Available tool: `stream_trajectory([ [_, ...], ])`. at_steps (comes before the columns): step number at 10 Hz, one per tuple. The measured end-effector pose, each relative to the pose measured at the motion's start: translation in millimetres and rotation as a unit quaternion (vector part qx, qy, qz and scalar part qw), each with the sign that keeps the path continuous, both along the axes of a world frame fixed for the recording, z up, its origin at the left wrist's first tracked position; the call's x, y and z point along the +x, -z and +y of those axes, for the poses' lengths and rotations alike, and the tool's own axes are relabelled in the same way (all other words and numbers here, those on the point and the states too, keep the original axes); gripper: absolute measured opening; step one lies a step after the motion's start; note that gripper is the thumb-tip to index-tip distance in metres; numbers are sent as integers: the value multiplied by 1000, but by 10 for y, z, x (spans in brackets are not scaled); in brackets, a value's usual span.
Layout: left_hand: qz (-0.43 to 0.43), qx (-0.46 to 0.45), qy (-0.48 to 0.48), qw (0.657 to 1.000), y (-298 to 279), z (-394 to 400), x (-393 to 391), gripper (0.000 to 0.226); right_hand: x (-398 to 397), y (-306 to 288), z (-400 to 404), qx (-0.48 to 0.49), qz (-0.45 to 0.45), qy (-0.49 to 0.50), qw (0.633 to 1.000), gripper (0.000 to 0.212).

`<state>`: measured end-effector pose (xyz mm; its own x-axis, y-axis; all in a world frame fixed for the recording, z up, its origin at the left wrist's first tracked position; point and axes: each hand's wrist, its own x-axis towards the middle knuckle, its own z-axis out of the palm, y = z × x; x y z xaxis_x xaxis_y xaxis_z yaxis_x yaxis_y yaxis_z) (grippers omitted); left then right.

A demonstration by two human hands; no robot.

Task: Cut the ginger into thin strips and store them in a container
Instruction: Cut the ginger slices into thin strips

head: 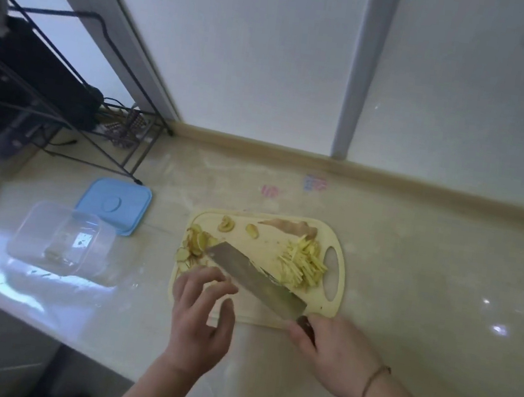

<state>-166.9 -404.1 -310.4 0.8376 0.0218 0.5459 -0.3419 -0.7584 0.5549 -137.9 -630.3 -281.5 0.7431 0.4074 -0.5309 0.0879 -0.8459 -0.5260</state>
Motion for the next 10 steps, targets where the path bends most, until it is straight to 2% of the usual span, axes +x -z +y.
stream_trajectory([
  [1,91,109,100,985,-146,-101,126,8,13,-25,45,-116,-90,-111,983,71],
  [2,220,233,105,941,-77,-140,249,15,24,22,62,-138,-100,-159,972,71],
  [3,289,249,88,920,-56,-211,345,27,7,105,19,-141,-98,-174,970,115],
  [4,327,238,117,907,-77,-284,431,42,-31,124,-2,-146,-95,-149,973,103],
  [5,328,194,181,907,-87,-289,493,50,-52,144,0,-155,-89,-107,978,134],
  [6,303,118,224,919,-128,-63,579,44,-85,181,15,-144,-96,-43,984,144],
  [7,211,79,74,971,-66,519,789,28,-227,174,66,-110,-101,8,989,116],
  [8,315,199,-9,928,-99,1075,1037,31,-356,159,141,-100,-96,88,986,115],
  [9,403,291,92,863,-57,1352,1216,36,-437,43,285,-98,-69,202,972,126],
  [10,394,313,159,849,-15,1459,1272,38,-504,17,430,-72,-53,300,950,139],
])
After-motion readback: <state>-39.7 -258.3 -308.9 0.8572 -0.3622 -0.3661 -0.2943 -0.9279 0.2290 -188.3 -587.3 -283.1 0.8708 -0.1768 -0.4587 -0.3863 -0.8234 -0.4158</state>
